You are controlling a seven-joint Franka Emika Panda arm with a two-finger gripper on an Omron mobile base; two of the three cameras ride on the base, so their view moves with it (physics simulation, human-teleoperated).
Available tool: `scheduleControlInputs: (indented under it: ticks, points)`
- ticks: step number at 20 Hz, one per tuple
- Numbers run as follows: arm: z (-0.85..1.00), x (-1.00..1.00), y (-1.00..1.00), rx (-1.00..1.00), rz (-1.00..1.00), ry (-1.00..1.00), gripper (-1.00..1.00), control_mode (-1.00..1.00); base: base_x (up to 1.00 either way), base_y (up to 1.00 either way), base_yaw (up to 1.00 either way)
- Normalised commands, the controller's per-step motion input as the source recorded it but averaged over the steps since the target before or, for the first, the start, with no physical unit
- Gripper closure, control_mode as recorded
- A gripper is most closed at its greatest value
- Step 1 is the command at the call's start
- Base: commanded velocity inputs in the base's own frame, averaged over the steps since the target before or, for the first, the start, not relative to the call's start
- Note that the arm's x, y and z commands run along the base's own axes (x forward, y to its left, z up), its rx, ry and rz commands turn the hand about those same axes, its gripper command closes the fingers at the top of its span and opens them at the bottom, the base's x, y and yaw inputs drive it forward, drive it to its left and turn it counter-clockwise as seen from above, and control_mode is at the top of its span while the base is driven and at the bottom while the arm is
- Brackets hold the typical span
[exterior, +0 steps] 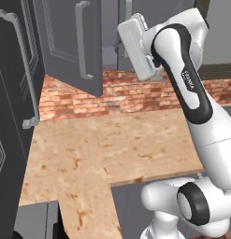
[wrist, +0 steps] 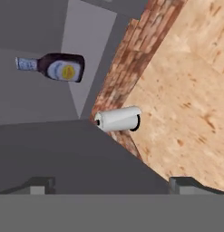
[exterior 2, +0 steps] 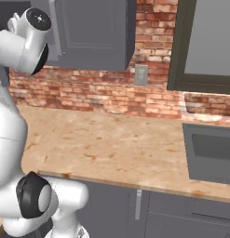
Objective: The dining table condiment station is running low on condiment bottle. Refill the condiment station by opening the cabinet and taking the condiment bottle from the cabinet and placing it on the dining table.
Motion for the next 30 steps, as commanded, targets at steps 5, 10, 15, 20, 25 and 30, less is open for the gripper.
scheduleControlInputs:
  ticks: [5,10,15,20,25,30]
  points:
    - [-0.1,0.41,0.34,0.05,0.06,0.08,-1.0,-1.0,0.0,0.0,0.0]
    - [-0.18,0.25,0.56,0.02,0.1,0.09,-1.0,-1.0,0.0,0.0,0.0]
    - [-0.14,0.12,0.56,0.03,0.11,0.1,-1.0,-1.0,0.0,0.0,0.0]
    - [0.0,-0.06,0.6,0.03,0.12,0.13,-1.0,-1.0,0.0,0.0,0.0]
    - [0.0,-0.41,0.72,0.03,0.16,0.05,-1.0,-1.0,0.0,0.0,0.0]
    - [-0.01,-0.58,0.82,0.01,0.17,0.01,-1.0,-1.0,0.0,0.0,0.0]
